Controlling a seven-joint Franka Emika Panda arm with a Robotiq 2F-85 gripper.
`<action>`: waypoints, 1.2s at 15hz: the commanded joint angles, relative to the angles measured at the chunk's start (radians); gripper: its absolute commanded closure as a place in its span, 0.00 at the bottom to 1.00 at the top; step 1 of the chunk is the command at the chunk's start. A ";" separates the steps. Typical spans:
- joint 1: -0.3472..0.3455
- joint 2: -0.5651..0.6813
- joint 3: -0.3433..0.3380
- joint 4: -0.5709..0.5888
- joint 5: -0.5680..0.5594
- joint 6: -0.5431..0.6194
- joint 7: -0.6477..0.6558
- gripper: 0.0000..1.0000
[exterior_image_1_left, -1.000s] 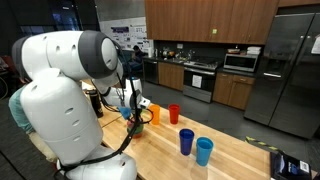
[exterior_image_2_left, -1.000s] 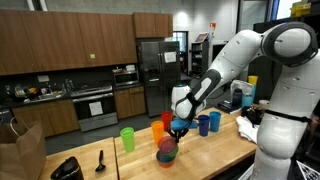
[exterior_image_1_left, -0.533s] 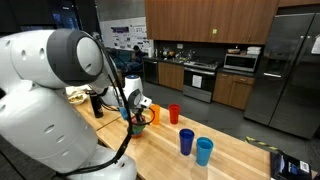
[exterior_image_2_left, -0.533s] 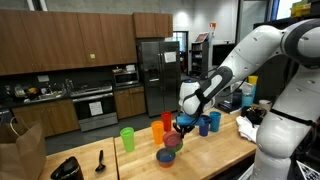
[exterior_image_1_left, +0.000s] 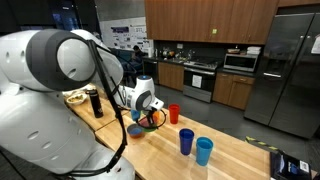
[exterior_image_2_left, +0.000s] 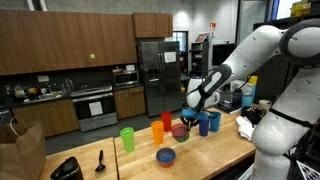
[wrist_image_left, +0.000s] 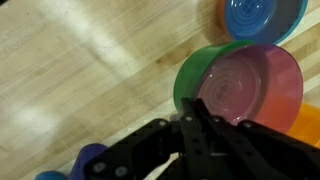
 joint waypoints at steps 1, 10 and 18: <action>-0.071 0.026 -0.031 0.000 -0.021 0.033 0.018 0.98; -0.157 0.187 -0.078 -0.002 -0.066 0.118 0.033 0.98; -0.135 0.320 -0.124 -0.001 -0.124 0.193 0.059 0.98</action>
